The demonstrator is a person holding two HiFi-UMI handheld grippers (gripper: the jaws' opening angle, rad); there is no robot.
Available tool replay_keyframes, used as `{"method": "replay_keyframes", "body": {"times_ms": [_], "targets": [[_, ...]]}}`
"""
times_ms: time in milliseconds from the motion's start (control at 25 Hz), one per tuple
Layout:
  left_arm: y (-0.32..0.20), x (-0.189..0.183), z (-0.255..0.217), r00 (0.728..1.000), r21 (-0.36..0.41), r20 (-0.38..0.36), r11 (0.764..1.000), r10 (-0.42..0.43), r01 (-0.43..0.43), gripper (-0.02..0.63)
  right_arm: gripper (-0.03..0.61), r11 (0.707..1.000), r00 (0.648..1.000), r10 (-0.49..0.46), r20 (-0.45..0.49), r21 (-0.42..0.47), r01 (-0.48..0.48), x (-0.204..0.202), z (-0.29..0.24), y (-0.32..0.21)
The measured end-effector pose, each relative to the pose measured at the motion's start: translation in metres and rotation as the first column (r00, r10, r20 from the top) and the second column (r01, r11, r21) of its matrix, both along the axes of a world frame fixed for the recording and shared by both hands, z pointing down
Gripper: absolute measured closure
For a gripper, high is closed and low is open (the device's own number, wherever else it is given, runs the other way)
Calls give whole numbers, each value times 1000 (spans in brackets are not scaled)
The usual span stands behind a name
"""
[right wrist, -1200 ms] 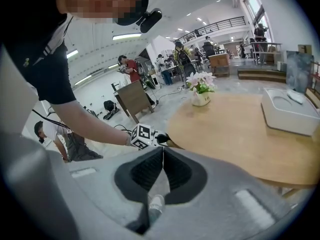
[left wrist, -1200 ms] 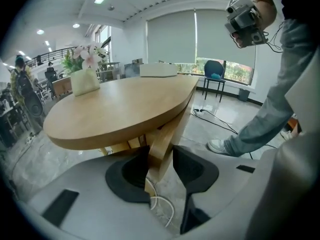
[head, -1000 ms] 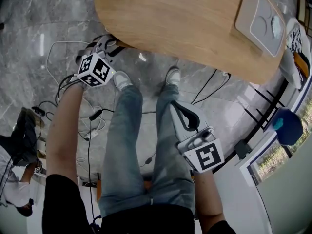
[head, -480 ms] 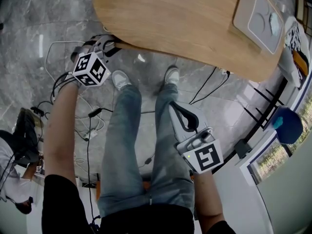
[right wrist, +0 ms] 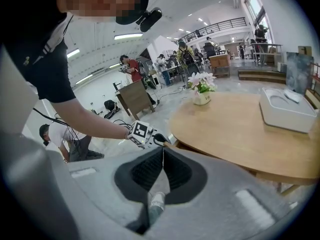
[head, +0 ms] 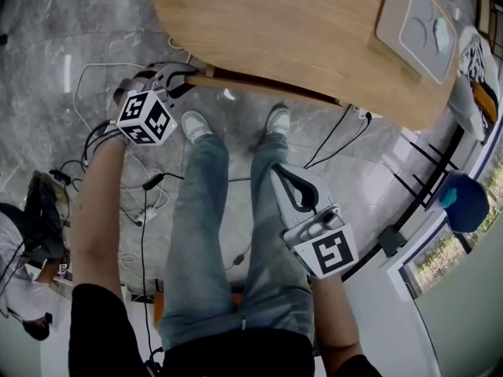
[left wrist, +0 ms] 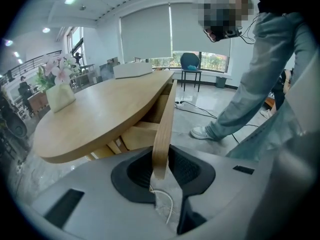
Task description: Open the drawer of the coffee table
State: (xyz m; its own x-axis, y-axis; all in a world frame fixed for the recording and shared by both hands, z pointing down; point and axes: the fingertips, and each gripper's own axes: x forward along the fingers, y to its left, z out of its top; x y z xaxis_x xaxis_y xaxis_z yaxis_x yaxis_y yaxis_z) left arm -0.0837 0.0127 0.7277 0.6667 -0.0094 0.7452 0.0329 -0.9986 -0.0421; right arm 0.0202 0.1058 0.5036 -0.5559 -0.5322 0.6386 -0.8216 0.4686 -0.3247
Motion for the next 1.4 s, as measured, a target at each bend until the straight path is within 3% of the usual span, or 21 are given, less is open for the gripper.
{"method": "replay_keyframes", "body": {"times_ms": [240,440,560,800,1000,1120,1400], "targets": [[54,-13,4,999,-35,25,999,26,-25,520,578,1000,1000,-26,8,5,26,-2,-2,6],[67,-18,5,998,-55,14,997,-56,57,514,578,999,999,-50,11,2,50,-3,-1,5],[68,-22,5,998,-39,26,998,-57,58,514,578,998,998,-66,10,-1,66,-8,0,12],[73,-21,8,999,-14,50,1000,21,-20,520,578,997,997,-78,6,-12,78,-5,0,19],[73,-24,18,986,16,136,995,99,-103,525,578,997,997,-74,12,3,74,-4,-3,16],[72,-21,23,979,27,148,988,143,-149,526,578,997,997,-73,20,5,73,-1,-4,11],[82,-12,32,965,61,197,980,173,-189,520,578,998,997,-69,25,-2,69,-3,1,17]]}}
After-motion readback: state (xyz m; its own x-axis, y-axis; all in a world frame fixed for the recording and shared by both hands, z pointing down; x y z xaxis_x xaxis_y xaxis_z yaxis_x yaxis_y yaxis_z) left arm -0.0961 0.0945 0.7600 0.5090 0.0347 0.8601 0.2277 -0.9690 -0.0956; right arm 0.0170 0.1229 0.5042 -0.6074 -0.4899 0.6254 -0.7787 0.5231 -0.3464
